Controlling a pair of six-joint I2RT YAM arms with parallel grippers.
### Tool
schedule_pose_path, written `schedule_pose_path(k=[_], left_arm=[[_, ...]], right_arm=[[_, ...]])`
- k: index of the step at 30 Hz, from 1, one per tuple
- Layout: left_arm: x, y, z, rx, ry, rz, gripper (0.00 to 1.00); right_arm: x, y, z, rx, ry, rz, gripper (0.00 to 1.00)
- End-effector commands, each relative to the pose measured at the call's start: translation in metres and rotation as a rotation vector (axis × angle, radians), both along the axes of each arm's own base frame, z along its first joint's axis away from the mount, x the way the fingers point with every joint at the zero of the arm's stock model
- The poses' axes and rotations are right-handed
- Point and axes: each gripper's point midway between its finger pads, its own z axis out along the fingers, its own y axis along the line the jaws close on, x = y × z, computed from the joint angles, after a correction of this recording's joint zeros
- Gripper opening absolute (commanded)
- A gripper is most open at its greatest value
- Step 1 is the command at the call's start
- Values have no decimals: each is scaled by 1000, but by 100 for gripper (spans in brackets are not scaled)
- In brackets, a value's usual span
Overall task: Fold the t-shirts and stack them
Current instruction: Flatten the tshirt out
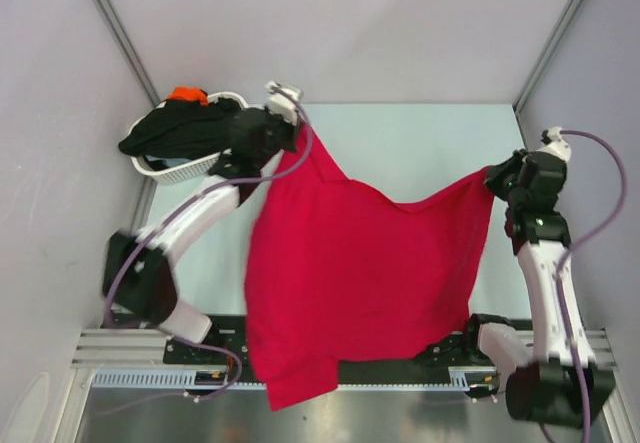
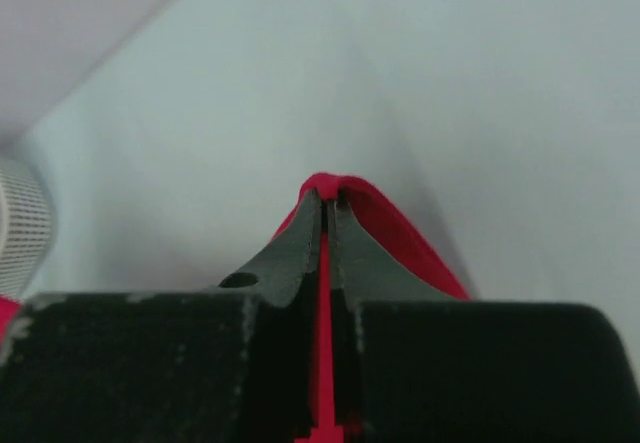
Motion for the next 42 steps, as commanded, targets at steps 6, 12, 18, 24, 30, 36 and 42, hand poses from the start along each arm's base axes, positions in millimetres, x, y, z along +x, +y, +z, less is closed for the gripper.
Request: schedule_pose_path(k=[6,12,18,24,30,36,42], left_arm=[[118,-26,-132,19,126,53,0],[163,-36,-150,-31,159,51,0],[185,-37,-142,-89,167,59,0],[200,-48,-141,-111,196,24,1],[199,-47,-151,-114,250,36,0],[180,-38,-152,-141,360,42,0],[167,2,-118,-200,367,102,0]], right_arm=[[110,-48,-99,-54,55,-36,0],[164,-55,-163,-11,277,56,0],[182,-58,-179,27,332,81,0],[187,-75,-190,49,395,55,0],[188,-76,-189,76,452,74,0],[177,-68,-168,135,465,77,0],[160,-56,-144,173,464,105,0]])
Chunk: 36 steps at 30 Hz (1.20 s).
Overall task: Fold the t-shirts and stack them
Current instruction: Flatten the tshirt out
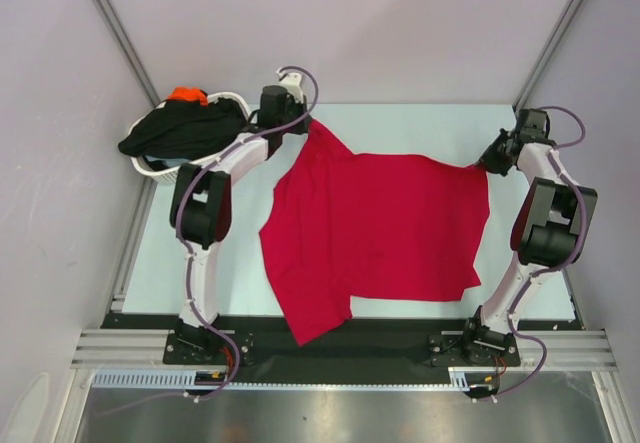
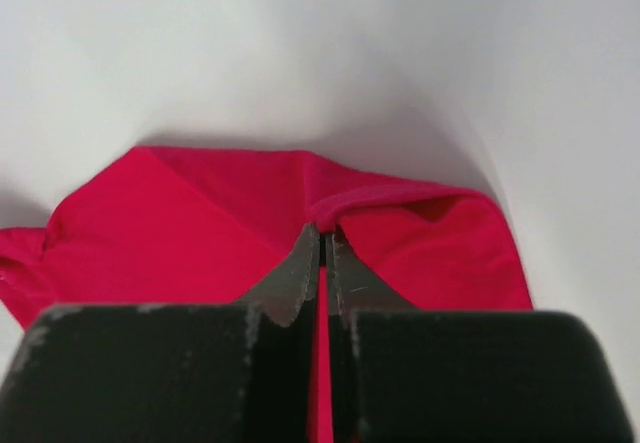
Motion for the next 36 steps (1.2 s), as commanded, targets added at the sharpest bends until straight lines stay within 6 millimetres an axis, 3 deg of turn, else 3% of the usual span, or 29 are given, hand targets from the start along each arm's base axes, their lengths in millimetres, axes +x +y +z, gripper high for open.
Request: schedule_pose_path(k=[1,3,4,5,7,8,10,11,13,14,16,17,18,20,21,23,24,25,27,28,31,33,36], left_arm=[[-12,32,113,-109,-143,34,0],[-21,37,138,-98,-180,24,0],[-25,39,152,-95,-203,23,0],[-35,41,181,-100,-251,14,0],[-50,41,205,-110,-286,-10,0],[-67,44,239,-126,-344,-24,0],[-88,44,273,-147,-399,-54,0],[-109,48,303,-163,-457,-64,0],[-135,49,327,-175,-491,-95,0],[-161,54,355,-186,-544,-108,0],[-188,58,379,-196,-596,-131,0],[-205,62,392,-205,-621,-137,0],[-233,69,417,-218,-681,-142,0],[-269,76,442,-231,-740,-165,0],[-304,85,462,-240,-797,-172,1],[-337,91,476,-242,-832,-194,1],[-356,96,487,-247,-866,-196,1],[-382,103,498,-254,-908,-200,0],[-413,112,512,-265,-960,-205,0],[-435,118,521,-275,-998,-206,0],[-472,128,540,-299,-1065,-208,0],[-493,134,553,-322,-1109,-209,0],[-506,138,567,-364,-1146,-209,0]], right_arm=[[-6,2,63,-7,-92,-6,0],[-8,2,82,-5,-136,-10,0],[-9,3,100,-4,-178,-15,0],[-10,4,111,-1,-199,-15,0],[-13,6,135,-3,-247,-19,0],[-21,8,159,-15,-292,-24,0],[-32,7,190,-43,-357,-39,0],[-46,9,221,-65,-424,-46,0],[-64,12,253,-91,-497,-59,0],[-85,17,284,-113,-567,-58,0],[-107,23,308,-138,-627,-53,0],[-133,30,334,-172,-689,-49,0],[-145,32,344,-192,-710,-50,0],[-175,38,361,-249,-744,-36,0],[-204,44,386,-293,-817,-41,0],[-232,46,397,-345,-843,-65,0],[-260,54,414,-384,-911,-64,0],[-272,57,421,-397,-941,-66,0],[-306,66,440,-425,-1036,-69,0],[-315,69,445,-430,-1064,-69,0],[-340,76,458,-436,-1117,-56,0],[-350,75,464,-439,-1136,-67,0],[-356,75,474,-440,-1166,-67,0]])
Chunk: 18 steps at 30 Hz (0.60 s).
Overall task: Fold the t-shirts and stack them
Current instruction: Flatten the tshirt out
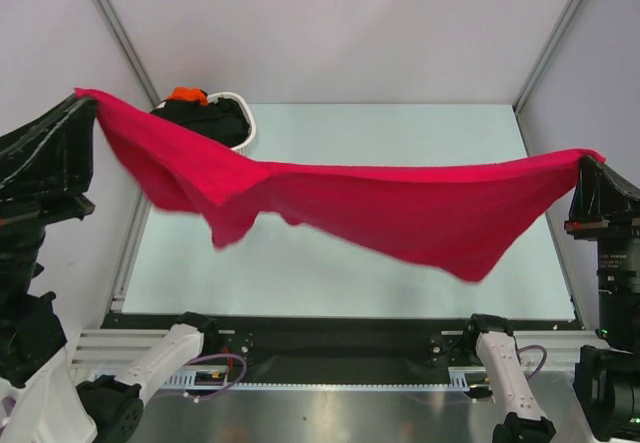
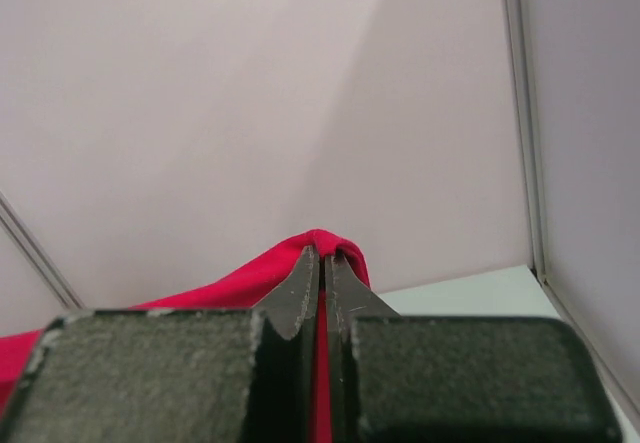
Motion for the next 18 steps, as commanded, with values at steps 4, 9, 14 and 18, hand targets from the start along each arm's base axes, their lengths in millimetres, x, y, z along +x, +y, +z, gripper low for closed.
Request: schedule_pose_path(k=[4,9,14,18], left_arm=[[37,-9,2,-48,46,-34,1],[132,-34,-56,-4,218,-10,0],[228,-56,-145,83,392,53,0],[311,-77,-257,191,593,85,0]], right_arm=[[44,-13,-29,6,136,-29,0],[96,-12,-70,57,251,6,0],[152,-11,-136,97,389,48,0],[204,-25,-204,104,487,9,0]])
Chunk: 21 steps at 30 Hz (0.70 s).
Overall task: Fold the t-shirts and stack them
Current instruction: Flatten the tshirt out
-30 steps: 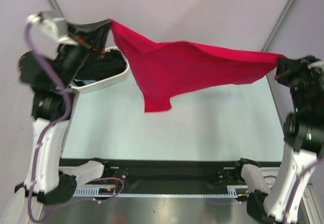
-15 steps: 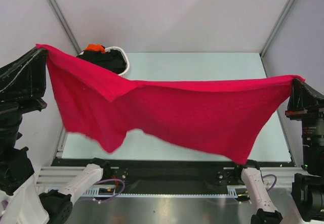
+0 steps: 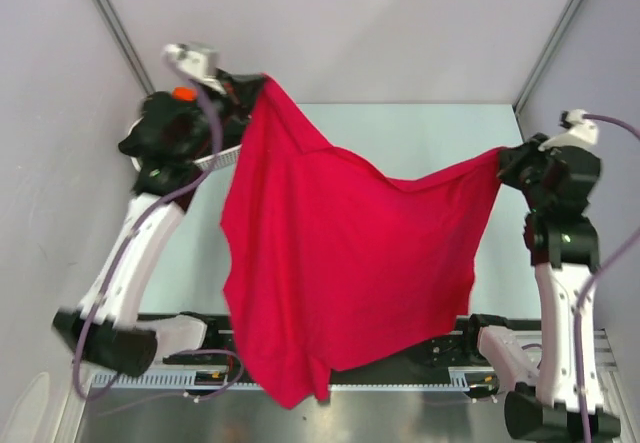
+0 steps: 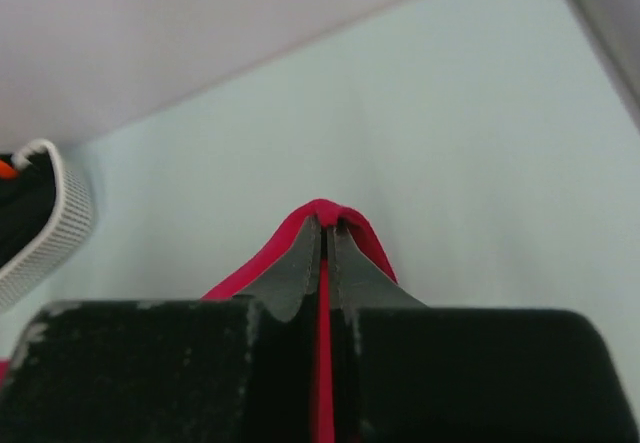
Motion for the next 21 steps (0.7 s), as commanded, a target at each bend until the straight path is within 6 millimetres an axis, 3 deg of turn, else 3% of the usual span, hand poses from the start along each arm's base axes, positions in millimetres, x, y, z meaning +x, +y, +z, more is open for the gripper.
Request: schedule_pose_path(k=[1,2,3,4,5,6,7,8,11,14,17,21], left_arm=[[66,-14,-79,89,83,31,0],[81,-21,-104,104,122,16,0],[96,-24,-129,118,157,14,0],[110,-29,-141,122,167,9,0],[135,-38,-189,148,260,-9,0],[147,-44,-191,145,258,-20,0],[160,-50,-204,138,279,-28,0],[176,-55,-237,140,336,-34,0],[199,-66,-251,107,371,-56,1],[214,-73,-264,87,396,-63,0],[224,-70,-274,81,420,-36,0],[231,-73,-270,64,431,-51,0]], right_arm=[[42,-11,-34,3,9,-21,0],[53,-17,-51,6,45,-34,0],[67,-21,-53,-2,15,-38,0],[85,-25,-91,4,89,-36,0],[95,-27,-102,7,105,-33,0],[108,-33,-108,12,99,-30,0],[129,-35,-137,22,172,-2,0],[138,-38,-146,23,192,4,0],[173,-48,-180,14,295,30,0],[188,-55,-207,15,397,41,0],[194,-58,-223,37,454,52,0],[202,-65,-250,70,556,37,0]])
